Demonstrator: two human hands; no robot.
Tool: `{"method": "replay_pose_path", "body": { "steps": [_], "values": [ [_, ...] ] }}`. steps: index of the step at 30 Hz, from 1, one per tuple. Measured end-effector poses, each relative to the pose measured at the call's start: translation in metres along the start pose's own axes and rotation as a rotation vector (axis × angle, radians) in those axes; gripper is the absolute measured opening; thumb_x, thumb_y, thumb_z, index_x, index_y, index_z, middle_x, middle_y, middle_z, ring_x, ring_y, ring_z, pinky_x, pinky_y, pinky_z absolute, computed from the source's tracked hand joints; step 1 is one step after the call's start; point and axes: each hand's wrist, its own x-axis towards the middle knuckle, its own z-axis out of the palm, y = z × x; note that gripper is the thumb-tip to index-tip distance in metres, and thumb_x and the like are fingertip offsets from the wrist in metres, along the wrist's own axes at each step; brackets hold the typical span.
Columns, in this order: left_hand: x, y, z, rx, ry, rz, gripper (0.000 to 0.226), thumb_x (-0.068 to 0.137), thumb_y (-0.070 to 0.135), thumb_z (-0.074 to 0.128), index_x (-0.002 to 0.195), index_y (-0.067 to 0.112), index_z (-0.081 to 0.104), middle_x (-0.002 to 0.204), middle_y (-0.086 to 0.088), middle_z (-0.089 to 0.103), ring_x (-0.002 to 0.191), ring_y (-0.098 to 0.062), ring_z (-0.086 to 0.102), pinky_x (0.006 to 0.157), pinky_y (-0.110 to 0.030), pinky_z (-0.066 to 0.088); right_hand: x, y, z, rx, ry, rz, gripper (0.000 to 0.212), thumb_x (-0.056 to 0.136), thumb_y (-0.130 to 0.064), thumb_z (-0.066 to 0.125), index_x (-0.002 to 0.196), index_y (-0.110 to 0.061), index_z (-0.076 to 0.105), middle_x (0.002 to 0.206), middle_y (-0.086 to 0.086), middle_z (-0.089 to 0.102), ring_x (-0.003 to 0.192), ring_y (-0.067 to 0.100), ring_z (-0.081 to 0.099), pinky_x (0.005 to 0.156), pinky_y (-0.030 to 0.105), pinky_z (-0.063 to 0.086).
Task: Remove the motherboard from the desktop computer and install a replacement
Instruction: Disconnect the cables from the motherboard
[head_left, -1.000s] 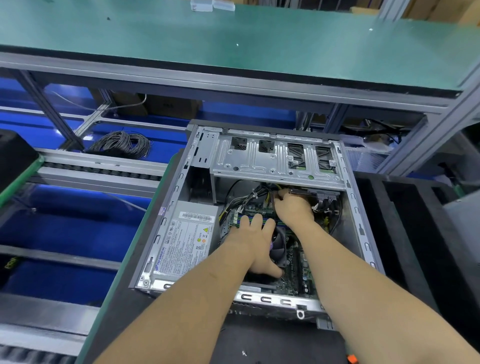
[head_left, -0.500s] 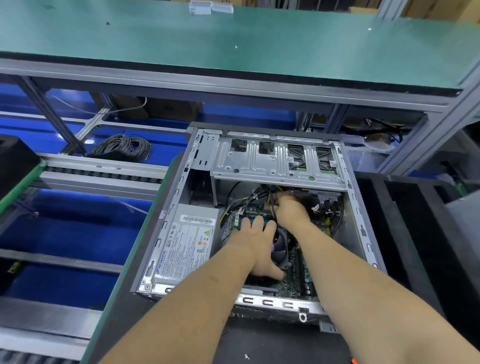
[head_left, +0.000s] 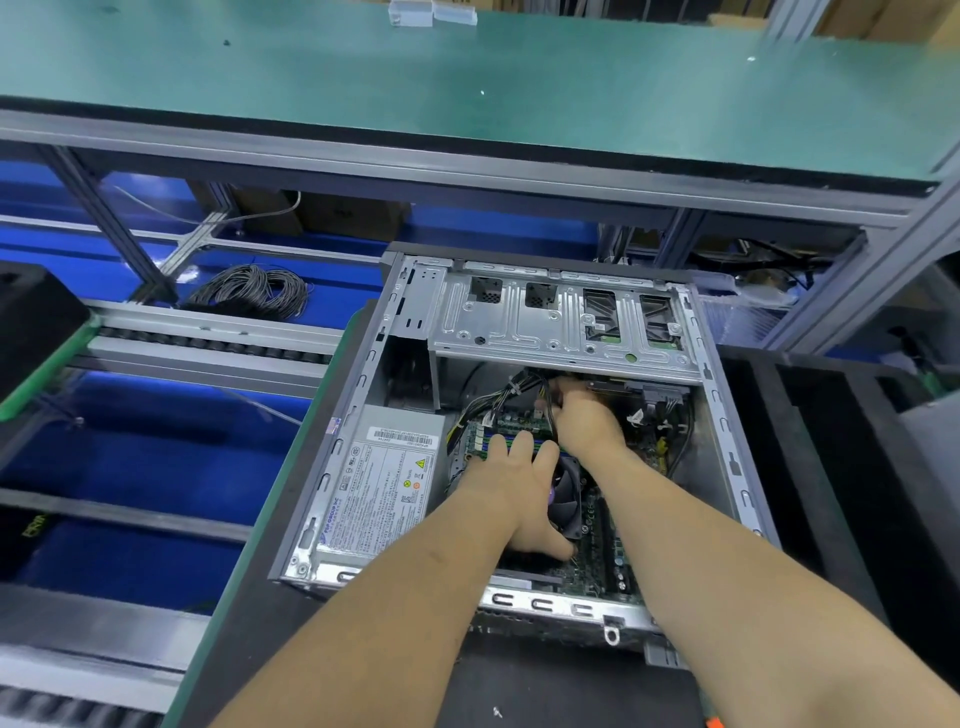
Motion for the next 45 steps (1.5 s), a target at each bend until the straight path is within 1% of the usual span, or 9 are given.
{"method": "replay_pose_path", "body": {
  "steps": [5,10,14,17,19,23,35,42,45],
  "values": [
    [0.0,0.0,-0.001,-0.001,-0.011,-0.001,0.105,0.07,0.07,0.071,0.145,0.02,0.018,0.144,-0.009,0.025,0.134,-0.038,0.024,0.099,-0.054,0.042,-0.004,-0.004,-0.005,-0.207,0.017,0.033,0.034,0.103,-0.023,0.043,0.132,-0.005,0.044,0.109,0.019,0.063,0.08,0.031,0.055,0.064,0.033,0.043],
    [0.001,0.0,-0.001,0.011,-0.012,-0.004,0.104,0.07,0.072,0.07,0.144,0.021,0.019,0.142,-0.009,0.025,0.133,-0.038,0.024,0.098,-0.054,0.043,-0.015,-0.01,-0.026,-0.029,-0.144,0.017,0.035,0.105,-0.017,0.039,0.133,-0.001,0.051,0.131,0.022,0.057,0.115,0.035,0.055,0.088,0.034,0.045],
    [0.004,0.0,0.001,0.025,-0.008,-0.017,0.11,0.07,0.074,0.068,0.149,0.02,0.015,0.145,-0.01,0.024,0.136,-0.038,0.022,0.101,-0.054,0.041,-0.043,-0.019,-0.041,-0.169,-0.235,-0.043,0.024,0.096,-0.006,0.043,0.071,-0.008,0.047,0.078,0.012,0.052,0.069,0.025,0.047,0.064,0.033,0.039],
    [0.005,0.001,0.0,0.048,-0.047,-0.034,0.111,0.073,0.076,0.064,0.154,0.019,0.013,0.152,-0.011,0.019,0.14,-0.039,0.017,0.104,-0.054,0.038,-0.069,-0.037,-0.043,-0.403,0.003,-0.109,0.027,0.09,-0.01,0.051,0.066,-0.015,0.039,0.07,0.003,0.046,0.07,0.026,0.047,0.06,0.034,0.042],
    [0.006,0.002,-0.003,0.089,-0.092,-0.03,0.104,0.077,0.077,0.059,0.153,0.016,0.025,0.155,-0.011,0.019,0.141,-0.041,0.014,0.105,-0.054,0.037,-0.076,-0.049,-0.04,-0.372,0.098,-0.224,0.022,0.09,-0.014,0.051,0.069,-0.014,0.046,0.069,0.002,0.048,0.068,0.028,0.053,0.059,0.034,0.045],
    [0.005,0.002,-0.002,0.084,-0.082,-0.021,0.095,0.076,0.076,0.059,0.145,0.014,0.035,0.148,-0.015,0.034,0.132,-0.037,0.024,0.098,-0.05,0.042,-0.063,-0.065,-0.041,-0.465,-0.129,-0.318,0.024,0.095,-0.021,0.043,0.1,-0.011,0.064,0.098,0.008,0.063,0.082,0.03,0.057,0.068,0.035,0.045],
    [0.005,0.002,-0.001,0.087,-0.078,-0.03,0.096,0.074,0.076,0.059,0.144,0.015,0.033,0.153,-0.018,0.021,0.137,-0.04,0.019,0.1,-0.051,0.042,-0.021,-0.063,-0.011,-0.219,-0.154,-0.313,0.065,0.092,-0.001,0.04,0.147,-0.035,0.043,0.149,0.0,0.048,0.126,0.027,0.052,0.09,0.034,0.045],
    [0.005,0.002,0.0,0.047,-0.05,-0.017,0.113,0.074,0.072,0.063,0.155,0.02,0.006,0.154,-0.012,0.01,0.137,-0.04,0.018,0.103,-0.052,0.04,-0.008,-0.07,-0.019,-0.315,-0.267,-0.217,0.049,0.099,-0.01,0.044,0.144,-0.029,0.048,0.144,-0.001,0.052,0.121,0.025,0.055,0.095,0.038,0.051],
    [0.006,0.002,0.0,0.055,-0.074,-0.018,0.112,0.077,0.074,0.061,0.157,0.018,0.006,0.156,-0.013,0.007,0.142,-0.042,0.011,0.106,-0.054,0.038,-0.005,-0.077,-0.014,-0.37,-0.272,-0.205,0.02,0.096,-0.013,0.054,0.113,-0.017,0.064,0.107,0.003,0.064,0.1,0.027,0.062,0.081,0.037,0.055]
  ]
}}
